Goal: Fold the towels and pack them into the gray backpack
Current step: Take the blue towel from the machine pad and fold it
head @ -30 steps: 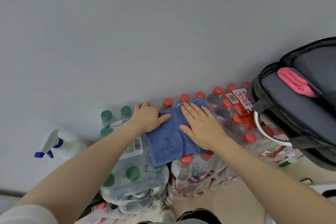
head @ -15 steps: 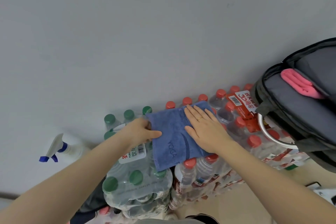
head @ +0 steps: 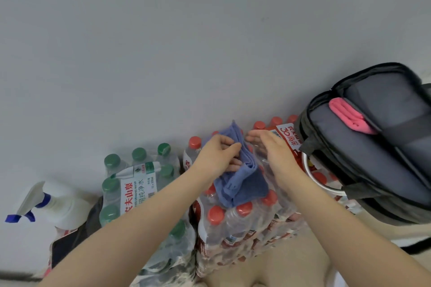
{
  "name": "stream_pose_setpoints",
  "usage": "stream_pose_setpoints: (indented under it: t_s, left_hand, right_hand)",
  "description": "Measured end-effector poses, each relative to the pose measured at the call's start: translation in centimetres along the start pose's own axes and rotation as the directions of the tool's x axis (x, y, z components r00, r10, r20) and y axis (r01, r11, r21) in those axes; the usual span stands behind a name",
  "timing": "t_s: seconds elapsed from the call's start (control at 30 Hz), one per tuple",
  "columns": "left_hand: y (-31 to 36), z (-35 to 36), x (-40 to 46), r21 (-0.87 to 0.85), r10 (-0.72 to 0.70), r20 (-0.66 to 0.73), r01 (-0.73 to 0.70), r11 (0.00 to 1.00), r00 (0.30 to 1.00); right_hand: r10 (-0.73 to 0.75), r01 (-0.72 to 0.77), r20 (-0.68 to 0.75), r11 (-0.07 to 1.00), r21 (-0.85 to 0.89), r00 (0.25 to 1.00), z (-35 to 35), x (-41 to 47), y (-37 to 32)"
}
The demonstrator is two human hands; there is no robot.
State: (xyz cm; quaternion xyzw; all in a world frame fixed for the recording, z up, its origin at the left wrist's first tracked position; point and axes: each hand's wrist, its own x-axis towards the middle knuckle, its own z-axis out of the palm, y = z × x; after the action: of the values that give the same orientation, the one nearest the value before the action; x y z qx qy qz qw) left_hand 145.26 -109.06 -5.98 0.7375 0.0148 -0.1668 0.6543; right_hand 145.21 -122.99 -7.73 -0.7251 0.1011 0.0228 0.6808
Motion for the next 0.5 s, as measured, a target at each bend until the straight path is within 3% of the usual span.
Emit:
stream_pose_setpoints:
  t_s: [0.03, 0.1, 0.13, 0.2, 0.3, 0.4, 0.5]
  left_hand:
    - [-0.2, 0.3, 0.1, 0.171, 0.067, 0.045, -0.074, 0.982, 0.997]
    - [-0.6, 0.3, 0.2, 0.514, 0.194, 0.185, -0.263, 0.816, 0.964]
    - [-0.9, 0.2, 0.2, 0.598, 0.226, 0.262, -0.342, 0.725, 0.938]
    - [-1.7, -0.2, 0.3, 0.623, 0.262, 0.352, -0.434, 0.651, 0.899]
    - [-2.9, -0.9, 0.4, 0.684, 0.219, 0.326, -0.389, 0.618, 0.92]
    - [-3.9, -1.1, 0.3, 0.81, 0.178, 0.271, -0.324, 0.489, 0.946]
    - [-4.7, -0.2, 0.5, 0.882, 0.143, 0.235, -0.273, 0.383, 0.961]
  right_hand:
    - [0.026, -0.026, -0.032, 1.0, 0.013, 0.999, -0.4, -0.1, 0.3]
    - [0.138, -0.139, 0.012, 0.989, 0.057, 0.99, -0.8, -0.2, 1.1]
    - [0.185, -0.188, 0.052, 0.981, 0.052, 0.981, -0.8, -0.3, 1.6]
    - [0.183, -0.178, 0.134, 0.983, -0.049, 0.974, -0.9, -0.5, 2.1]
    - [0.075, 0.02, 0.267, 0.941, -0.337, 0.961, -0.7, -1.0, 2.7]
    - [-0.014, 0.258, 0.397, 0.783, -0.567, 0.917, -0.7, -1.0, 4.1]
    - [0.04, 0.299, 0.416, 0.635, -0.712, 0.908, -1.5, -0.7, 5.7]
